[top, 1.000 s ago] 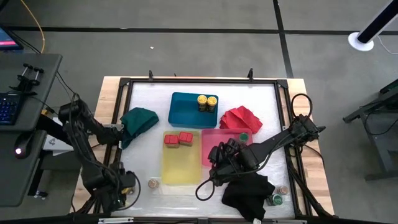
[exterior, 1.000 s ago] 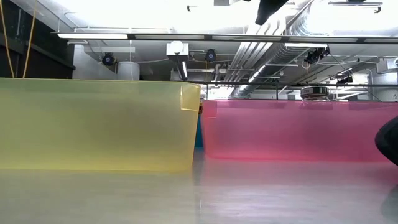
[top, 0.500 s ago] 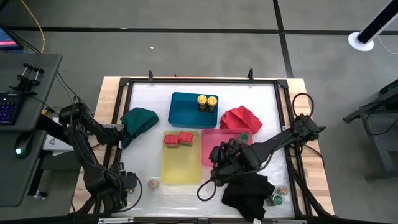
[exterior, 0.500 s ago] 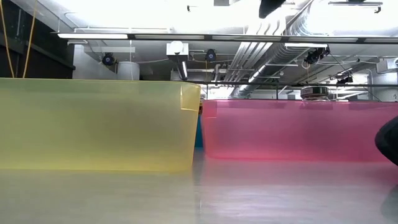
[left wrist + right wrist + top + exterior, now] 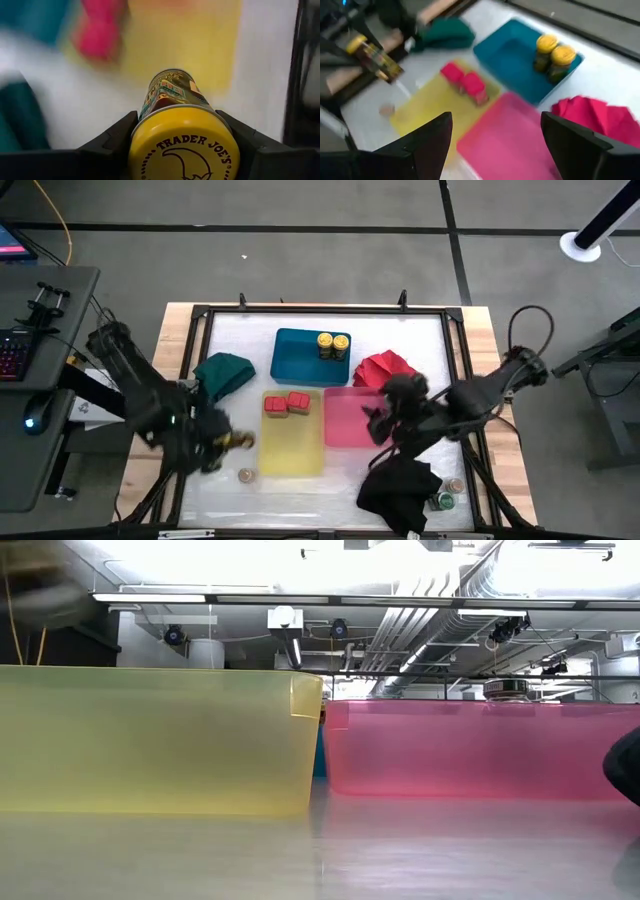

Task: Sort spices by type
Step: Put the yellow spice bottle into the blue bin

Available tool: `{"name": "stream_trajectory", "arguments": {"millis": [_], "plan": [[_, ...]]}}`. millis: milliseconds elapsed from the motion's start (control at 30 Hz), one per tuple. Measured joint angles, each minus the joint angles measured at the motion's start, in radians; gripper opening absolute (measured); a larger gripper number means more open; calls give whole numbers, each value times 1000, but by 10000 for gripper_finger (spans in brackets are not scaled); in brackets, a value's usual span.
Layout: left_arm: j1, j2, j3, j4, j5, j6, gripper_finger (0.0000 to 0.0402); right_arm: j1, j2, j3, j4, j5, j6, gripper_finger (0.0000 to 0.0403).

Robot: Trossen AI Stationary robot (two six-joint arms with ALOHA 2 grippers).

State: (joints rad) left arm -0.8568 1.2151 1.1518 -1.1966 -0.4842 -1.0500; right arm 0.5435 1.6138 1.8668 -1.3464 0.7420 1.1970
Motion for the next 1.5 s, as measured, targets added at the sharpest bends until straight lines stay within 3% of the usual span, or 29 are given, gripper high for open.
{"name": "stream_trajectory", "arguments": {"millis": [133,267,433,567,800,933,1300,1500], "plan": [[280,-49,24,114,-70,334,192,-20,-51,0,-15,61,35,300],[619,-25,38,269,19,604,192,-65,-72,0,-28,65,10,300],[973,81,73,405,202,736,192,-152,-73,0,-36,24,-161,300],[1131,221,133,397,327,752,192,-230,-73,0,-35,-15,-343,300],[1204,450,262,327,324,783,192,-345,-73,0,-38,-56,-597,300],[1204,552,325,326,282,841,192,-384,-72,0,-51,-83,-650,300],[1204,711,397,297,251,1033,193,-419,-72,0,-69,-106,-628,300],[1203,719,397,319,249,1150,252,-427,-72,0,-68,-105,-586,300]]}}
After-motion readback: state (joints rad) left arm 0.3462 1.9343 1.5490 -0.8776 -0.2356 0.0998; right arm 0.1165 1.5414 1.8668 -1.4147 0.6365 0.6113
